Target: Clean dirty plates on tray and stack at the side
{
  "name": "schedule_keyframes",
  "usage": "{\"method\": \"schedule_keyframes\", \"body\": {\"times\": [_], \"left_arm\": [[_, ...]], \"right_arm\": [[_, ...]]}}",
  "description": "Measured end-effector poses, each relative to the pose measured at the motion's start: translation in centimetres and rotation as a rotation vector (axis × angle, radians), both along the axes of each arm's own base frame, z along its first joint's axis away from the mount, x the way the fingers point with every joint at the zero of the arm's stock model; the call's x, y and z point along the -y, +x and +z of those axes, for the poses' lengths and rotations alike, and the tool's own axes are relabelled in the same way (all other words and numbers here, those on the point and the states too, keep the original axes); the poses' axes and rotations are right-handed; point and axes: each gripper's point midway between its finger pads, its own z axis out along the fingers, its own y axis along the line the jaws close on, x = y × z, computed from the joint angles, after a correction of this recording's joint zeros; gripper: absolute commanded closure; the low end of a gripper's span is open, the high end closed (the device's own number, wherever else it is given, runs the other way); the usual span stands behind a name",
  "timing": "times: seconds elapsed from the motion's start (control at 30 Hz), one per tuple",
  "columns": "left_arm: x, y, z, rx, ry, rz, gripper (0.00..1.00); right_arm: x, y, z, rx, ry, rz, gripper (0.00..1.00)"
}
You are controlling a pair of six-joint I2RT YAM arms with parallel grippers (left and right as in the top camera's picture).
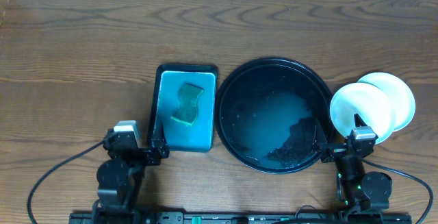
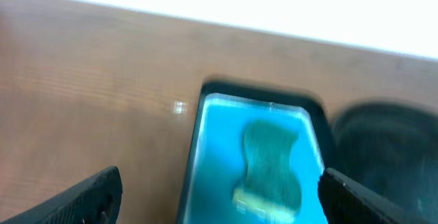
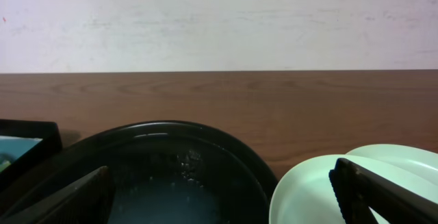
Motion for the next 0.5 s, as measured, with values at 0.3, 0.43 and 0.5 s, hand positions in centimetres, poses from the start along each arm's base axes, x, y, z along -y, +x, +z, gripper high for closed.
{"method": "schedule_keyframes", "body": {"times": [0.3, 0.43, 0.5], "left_arm": [[-0.2, 1.4, 0.0, 0.21, 0.027, 0.006, 0.08], [-0.7, 1.4, -0.4, 0.194, 0.099, 0.012, 0.08], [-0.8, 1.4, -0.4, 0.193, 0.118, 0.012, 0.08]], "right_arm": [[0.0, 0.0, 0.0, 0.0, 0.0, -0.002, 0.01], [0.0, 0.0, 0.0, 0.0, 0.0, -0.003, 0.01], [0.0, 0.0, 0.0, 0.0, 0.0, -0.003, 0.01]]}}
